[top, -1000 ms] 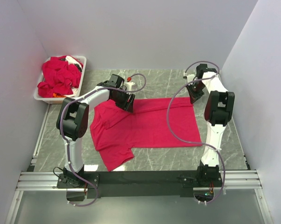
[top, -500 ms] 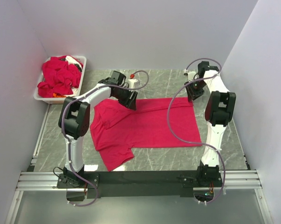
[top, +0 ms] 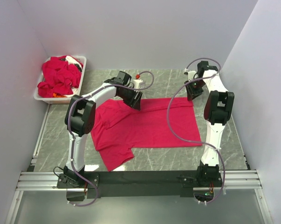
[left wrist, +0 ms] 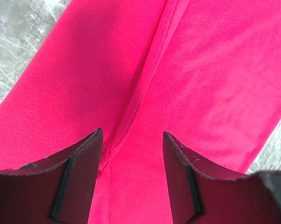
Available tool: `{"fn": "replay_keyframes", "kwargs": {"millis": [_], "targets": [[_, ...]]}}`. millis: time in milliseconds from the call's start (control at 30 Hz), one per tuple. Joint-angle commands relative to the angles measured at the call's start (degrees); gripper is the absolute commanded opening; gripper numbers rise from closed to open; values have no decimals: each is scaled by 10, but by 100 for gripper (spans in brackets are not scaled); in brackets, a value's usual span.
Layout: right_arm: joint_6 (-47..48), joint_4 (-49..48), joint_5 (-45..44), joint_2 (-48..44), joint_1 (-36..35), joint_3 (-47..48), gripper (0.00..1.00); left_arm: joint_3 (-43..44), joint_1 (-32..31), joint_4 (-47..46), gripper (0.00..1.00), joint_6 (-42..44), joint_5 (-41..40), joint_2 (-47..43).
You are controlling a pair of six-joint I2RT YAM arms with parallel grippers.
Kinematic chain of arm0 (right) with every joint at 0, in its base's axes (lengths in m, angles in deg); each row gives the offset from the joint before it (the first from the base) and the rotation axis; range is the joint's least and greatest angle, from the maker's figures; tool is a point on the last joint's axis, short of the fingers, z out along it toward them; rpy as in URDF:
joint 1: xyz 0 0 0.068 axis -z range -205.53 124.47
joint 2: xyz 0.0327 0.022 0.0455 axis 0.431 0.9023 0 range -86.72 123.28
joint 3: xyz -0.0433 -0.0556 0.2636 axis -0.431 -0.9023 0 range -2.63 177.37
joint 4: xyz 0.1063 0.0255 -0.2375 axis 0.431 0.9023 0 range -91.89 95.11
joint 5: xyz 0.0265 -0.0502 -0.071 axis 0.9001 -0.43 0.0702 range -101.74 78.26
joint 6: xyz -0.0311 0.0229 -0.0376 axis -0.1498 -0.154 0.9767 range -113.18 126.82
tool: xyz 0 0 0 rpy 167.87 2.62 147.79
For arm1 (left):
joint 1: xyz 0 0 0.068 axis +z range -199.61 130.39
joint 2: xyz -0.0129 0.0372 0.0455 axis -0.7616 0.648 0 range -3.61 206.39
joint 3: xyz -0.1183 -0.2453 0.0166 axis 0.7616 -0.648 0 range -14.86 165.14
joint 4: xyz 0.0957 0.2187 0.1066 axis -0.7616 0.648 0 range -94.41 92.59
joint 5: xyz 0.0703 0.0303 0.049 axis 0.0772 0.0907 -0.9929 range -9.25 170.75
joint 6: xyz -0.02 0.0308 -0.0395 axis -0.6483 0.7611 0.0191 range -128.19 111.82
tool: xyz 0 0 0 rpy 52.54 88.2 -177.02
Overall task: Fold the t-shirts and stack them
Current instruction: Fold the tshirt
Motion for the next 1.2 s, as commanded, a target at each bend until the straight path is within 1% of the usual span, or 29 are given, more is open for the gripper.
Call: {"fn": "replay_keyframes", "kwargs": {"millis": [0, 200, 300, 333, 433, 467, 667, 933, 1067, 1167], "targets": [[-5, 7, 3, 14, 4, 19, 39, 17, -2, -3, 60, 4, 4, 1], [-2, 4, 3, 8, 5, -3, 34, 10, -2, -7, 60, 3, -10, -1], [-1, 4, 3, 2, 4, -6, 26, 8, -2, -5, 60, 3, -14, -1], [0, 5, 3, 0, 4, -6, 17, 7, -2, -6, 60, 4, -13, -2], [4, 6, 2, -19, 4, -16, 2, 3, -1, -5, 59, 4, -13, -4], [6, 4, 2, -31, 5, -20, 0, 0, -2, -5, 59, 4, -11, -5], [34, 3, -8, -73, 4, -76, 0, -5, -2, -2, 57, 15, 1, -9], [64, -24, -39, -94, 8, -160, 0, 32, -8, 0, 52, 19, 16, 17], [74, -35, -55, -99, 10, -176, 0, 54, -14, -2, 49, 15, 14, 33], [79, -31, -53, -106, 13, -171, 0, 58, -18, -8, 48, 12, 15, 40]]}}
